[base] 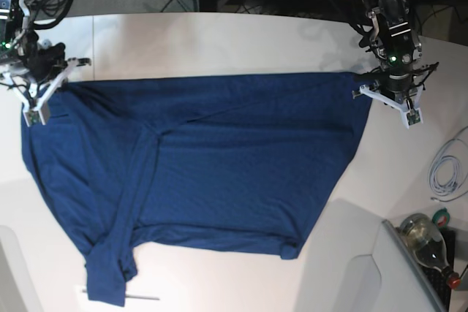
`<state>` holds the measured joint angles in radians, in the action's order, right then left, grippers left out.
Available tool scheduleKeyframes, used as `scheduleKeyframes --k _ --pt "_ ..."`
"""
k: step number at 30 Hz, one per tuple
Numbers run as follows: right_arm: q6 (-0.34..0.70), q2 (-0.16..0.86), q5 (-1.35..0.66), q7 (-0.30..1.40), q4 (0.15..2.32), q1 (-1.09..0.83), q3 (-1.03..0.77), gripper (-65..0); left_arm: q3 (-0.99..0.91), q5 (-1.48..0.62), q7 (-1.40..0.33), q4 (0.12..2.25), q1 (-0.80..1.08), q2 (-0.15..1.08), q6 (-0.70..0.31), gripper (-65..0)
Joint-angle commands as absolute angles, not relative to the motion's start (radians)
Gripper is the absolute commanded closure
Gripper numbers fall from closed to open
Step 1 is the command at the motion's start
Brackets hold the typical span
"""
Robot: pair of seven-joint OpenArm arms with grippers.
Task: Layout the t-shirt on the table in an organized manner, then fold the t-shirt properly
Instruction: 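Regrasp the shirt's collar-side corners with both grippers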
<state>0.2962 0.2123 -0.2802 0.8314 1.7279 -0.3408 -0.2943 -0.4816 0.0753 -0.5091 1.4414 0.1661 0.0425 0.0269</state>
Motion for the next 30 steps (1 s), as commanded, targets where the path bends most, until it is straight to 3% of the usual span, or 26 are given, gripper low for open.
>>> scheduleKeyframes --k 1,6,8,11,14,20,23,26,27,30 --pt "0.298 0.214 -0.286 0.822 1.762 -0.354 -0.300 -0.9 -0.483 0.079 -0.489 1.461 0.156 0.050 0.033 0.0" --pt "0.298 0.209 -0.285 0.794 1.762 -0.340 -0.300 -1.8 -0.483 0.079 -0.489 1.460 0.142 0.051 0.033 0.0" --pt "0.298 0.209 -0.285 0.756 1.716 -0.306 -0.297 -5.1 -0.483 0.079 -0.489 1.458 0.139 0.051 0.033 0.0" --pt "0.298 0.209 -0.280 0.734 1.647 -0.240 -0.294 -19.7 -0.483 0.079 -0.489 1.461 0.137 0.051 0.033 0.0" --pt "0.298 0.216 -0.280 0.731 1.577 -0.193 -0.292 -30.3 -0.483 0.079 -0.489 1.461 0.140 0.051 0.033 0.0" --pt "0.298 0.217 -0.280 0.728 1.440 -0.122 -0.292 -31.2 -0.483 0.079 -0.489 1.458 0.147 0.051 0.033 0.0" --pt "0.298 0.217 -0.280 0.728 1.403 -0.104 -0.292 -26.6 -0.483 0.079 -0.489 1.457 0.147 0.061 0.033 0.0" --pt "0.298 0.217 -0.280 0.733 1.388 -0.099 -0.291 -3.5 -0.483 0.077 -0.489 1.455 0.147 0.065 0.033 0.0" --pt "0.298 0.219 -0.280 0.733 1.394 -0.104 -0.291 0.0 -0.483 0.077 -0.489 1.455 0.147 0.065 0.033 0.0" --pt "0.298 0.219 -0.282 0.734 1.440 -0.140 -0.292 -0.3 -0.483 0.077 -0.489 1.457 0.147 0.065 0.033 0.0"
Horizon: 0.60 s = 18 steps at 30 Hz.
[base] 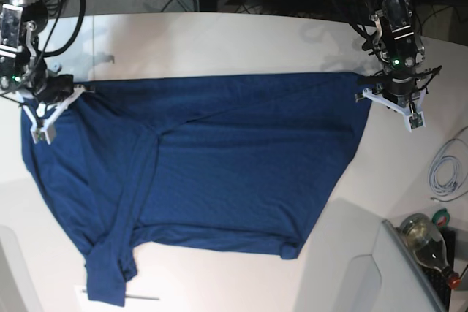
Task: Layout the t-shirt on the table in an organized manner, then fold the t-shirt properly
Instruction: 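Regrasp the shirt's collar-side corners with both grippers, then pull the corners apart with both grippers to stretch the shirt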
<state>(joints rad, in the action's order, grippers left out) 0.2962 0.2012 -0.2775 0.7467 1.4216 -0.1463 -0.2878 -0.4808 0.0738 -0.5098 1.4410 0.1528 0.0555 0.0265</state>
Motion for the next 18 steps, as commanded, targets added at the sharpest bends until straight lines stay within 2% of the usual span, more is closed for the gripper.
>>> scheduleKeyframes --k 1,6,13,18 --pt "0.298 0.219 -0.282 0.734 1.477 -0.162 -0.295 0.0 -0.483 0.077 -0.489 1.460 0.147 0.065 0.033 0.0" --pt "0.298 0.214 -0.285 0.777 1.659 -0.274 -0.298 0.0 -0.483 0.077 -0.489 1.461 0.147 0.065 0.033 0.0" --pt "0.298 0.219 -0.285 0.802 1.814 -0.383 -0.300 0.0 -0.483 0.079 -0.489 1.461 0.142 0.065 0.033 0.0" --pt "0.300 0.239 -0.286 0.885 1.894 -0.438 -0.298 0.0 -0.483 0.079 -0.489 1.461 0.137 0.065 0.033 0.0"
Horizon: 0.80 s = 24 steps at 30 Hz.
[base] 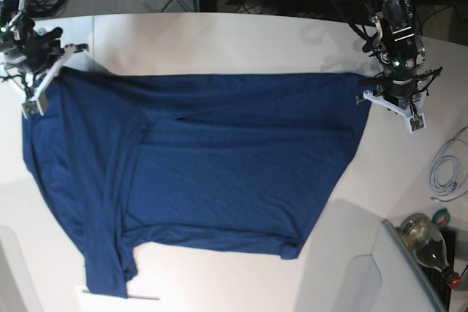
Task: Layout the t-shirt on the table in an organized manner, then fold the t-shirt properly
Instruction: 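Pull the corners apart with both grippers to stretch the shirt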
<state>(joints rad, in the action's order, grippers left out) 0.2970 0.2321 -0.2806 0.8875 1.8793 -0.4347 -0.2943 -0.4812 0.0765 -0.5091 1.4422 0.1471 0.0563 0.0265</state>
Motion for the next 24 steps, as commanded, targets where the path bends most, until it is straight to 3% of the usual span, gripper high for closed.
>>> scheduleKeyframes --k 1,7,20,22,24 --pt "0.305 0.239 -0.286 0.892 1.897 -0.449 -0.294 0.0 -0.483 0.081 -0.489 1.461 0.137 0.065 0.033 0.0" --pt "0.392 0.205 -0.280 0.894 1.873 -0.479 -0.300 0.0 -0.483 0.081 -0.489 1.461 0.136 0.065 0.033 0.0" --pt "0.389 0.246 -0.280 0.837 1.681 -0.427 -0.318 -0.5 -0.472 0.081 -0.487 1.460 0.134 0.067 0.033 0.0" --pt "0.389 0.239 -0.280 0.840 1.692 -0.427 -0.355 -5.9 -0.472 0.081 -0.486 1.461 0.134 0.062 0.033 0.0" --pt "0.389 0.239 -0.280 0.839 1.710 -0.427 -0.380 -15.3 -0.469 0.071 -0.486 1.457 0.113 0.059 0.033 0.0"
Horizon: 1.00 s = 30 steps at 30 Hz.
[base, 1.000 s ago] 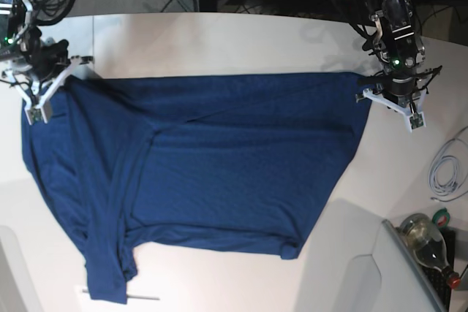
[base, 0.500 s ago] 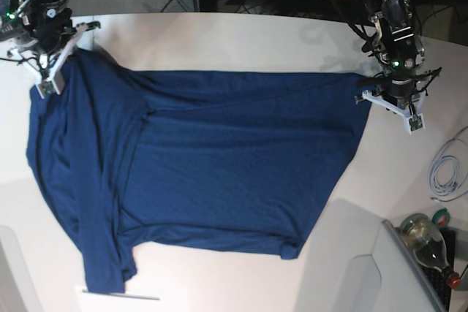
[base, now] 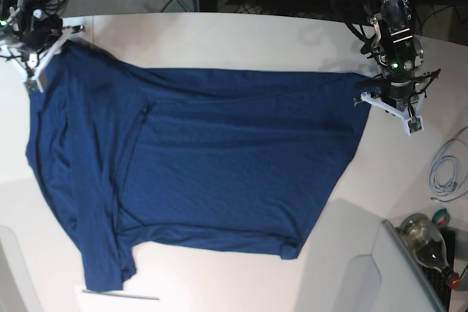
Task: Layout the t-shirt on the table in an organized manner, then fold the t-shirt properly
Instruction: 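Pull the corners apart with both grippers to stretch the shirt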
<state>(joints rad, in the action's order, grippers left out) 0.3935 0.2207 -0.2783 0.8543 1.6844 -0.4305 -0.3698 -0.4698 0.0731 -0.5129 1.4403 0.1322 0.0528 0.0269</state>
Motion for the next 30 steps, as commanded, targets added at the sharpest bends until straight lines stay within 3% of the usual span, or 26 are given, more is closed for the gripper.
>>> scheduleKeyframes --k 1,3,6,8,11,12,20,30 --pt "0.389 0.239 -0.280 0.835 1.722 -0.427 -0.397 -20.0 -0.469 0.071 -0.487 1.451 0.102 0.059 0.033 0.0" --pt "0.389 0.242 -0.280 0.832 1.745 -0.407 -0.444 -27.5 -0.464 0.071 -0.483 1.423 0.082 0.054 0.033 0.0" --pt "0.395 0.246 -0.280 0.832 1.701 -0.311 -0.490 -27.5 -0.423 0.070 -0.479 1.377 0.044 0.047 0.033 0.0" --pt "0.395 0.246 -0.278 0.831 1.596 -0.217 -0.490 -21.3 -0.386 0.070 -0.479 1.340 0.010 0.045 0.033 0.0" --pt "0.397 0.260 -0.278 0.820 1.409 -0.096 -0.489 -2.9 -0.335 0.073 -0.478 1.250 -0.041 0.045 0.036 0.0" --pt "0.397 0.265 -0.278 0.799 1.345 -0.067 -0.489 0.0 -0.331 0.079 -0.478 1.214 -0.058 0.045 0.036 0.0" --pt "0.392 0.298 -0.088 0.562 1.003 0.007 -0.499 -0.8 -0.332 0.079 -0.478 1.141 -0.027 0.087 0.038 0.0" --pt "0.395 0.308 -0.010 0.501 1.024 -0.027 -0.493 -0.8 -0.334 0.077 -0.423 1.148 0.007 0.125 0.038 0.0"
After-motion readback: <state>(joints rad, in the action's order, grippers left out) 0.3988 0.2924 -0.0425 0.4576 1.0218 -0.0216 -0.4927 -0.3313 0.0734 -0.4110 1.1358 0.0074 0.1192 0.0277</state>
